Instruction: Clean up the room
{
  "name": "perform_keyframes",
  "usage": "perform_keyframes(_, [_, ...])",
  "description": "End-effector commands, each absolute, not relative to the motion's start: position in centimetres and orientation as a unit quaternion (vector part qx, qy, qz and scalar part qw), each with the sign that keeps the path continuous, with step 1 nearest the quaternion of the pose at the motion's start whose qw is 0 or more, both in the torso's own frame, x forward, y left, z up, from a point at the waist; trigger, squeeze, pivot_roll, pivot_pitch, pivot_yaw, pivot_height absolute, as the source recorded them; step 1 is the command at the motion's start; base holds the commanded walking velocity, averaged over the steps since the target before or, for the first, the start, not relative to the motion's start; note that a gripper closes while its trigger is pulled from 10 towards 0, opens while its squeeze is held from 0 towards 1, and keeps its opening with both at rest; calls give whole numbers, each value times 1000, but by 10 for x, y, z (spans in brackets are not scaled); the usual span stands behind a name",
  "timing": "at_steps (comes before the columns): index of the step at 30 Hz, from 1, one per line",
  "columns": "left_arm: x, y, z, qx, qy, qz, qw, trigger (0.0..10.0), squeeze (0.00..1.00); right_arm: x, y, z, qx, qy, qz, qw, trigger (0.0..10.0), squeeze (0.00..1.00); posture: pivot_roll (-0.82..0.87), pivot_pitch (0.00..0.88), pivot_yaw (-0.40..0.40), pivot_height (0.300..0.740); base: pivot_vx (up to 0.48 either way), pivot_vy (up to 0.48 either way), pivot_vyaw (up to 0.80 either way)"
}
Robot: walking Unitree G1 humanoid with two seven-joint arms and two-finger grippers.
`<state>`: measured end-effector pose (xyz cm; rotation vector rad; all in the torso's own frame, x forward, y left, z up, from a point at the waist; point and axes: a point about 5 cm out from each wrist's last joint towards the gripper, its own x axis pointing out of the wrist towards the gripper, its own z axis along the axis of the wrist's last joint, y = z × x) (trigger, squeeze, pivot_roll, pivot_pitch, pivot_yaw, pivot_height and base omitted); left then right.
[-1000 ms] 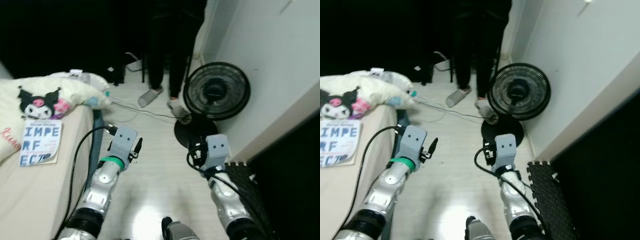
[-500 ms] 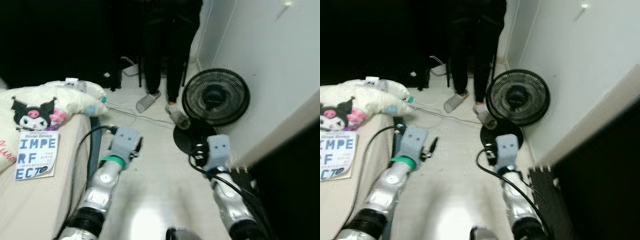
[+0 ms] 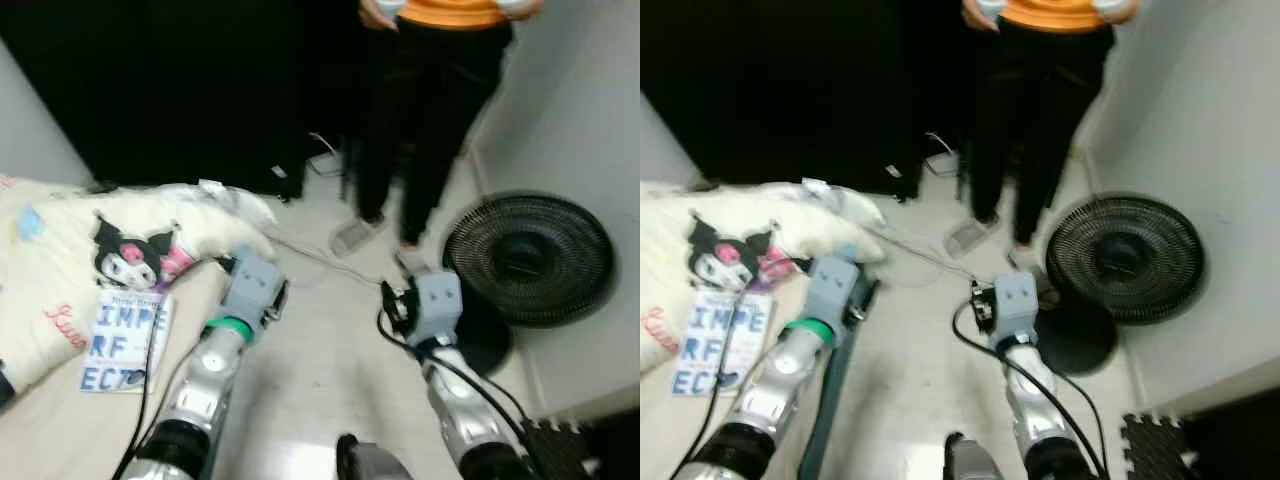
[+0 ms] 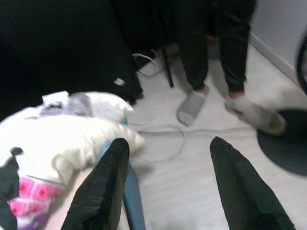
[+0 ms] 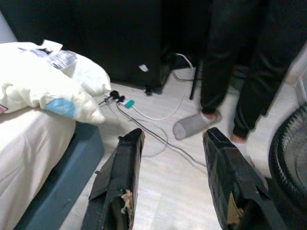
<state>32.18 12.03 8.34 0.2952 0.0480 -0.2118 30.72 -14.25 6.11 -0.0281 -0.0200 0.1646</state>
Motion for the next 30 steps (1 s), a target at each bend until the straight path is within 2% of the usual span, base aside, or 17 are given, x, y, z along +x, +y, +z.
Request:
perform_keyframes(1, [318,127,74,155,46,-96,982,10000,0,304,-141,58,-6,-8,85,996,10000,0,12,108,51,740,461,0,0])
perform_keyframes(24, [319,134,70,151,61,-75,984,10000,0,304,-142,57,-10,-4,89,996,10000,0,7,98,46,740,20,0,0])
perform_keyframes(30, [315,138,59,130,92,-73,985,10000,0,304,-141,58,-6,-7,92,996,10000,0,7,100,44,715,0,0,0])
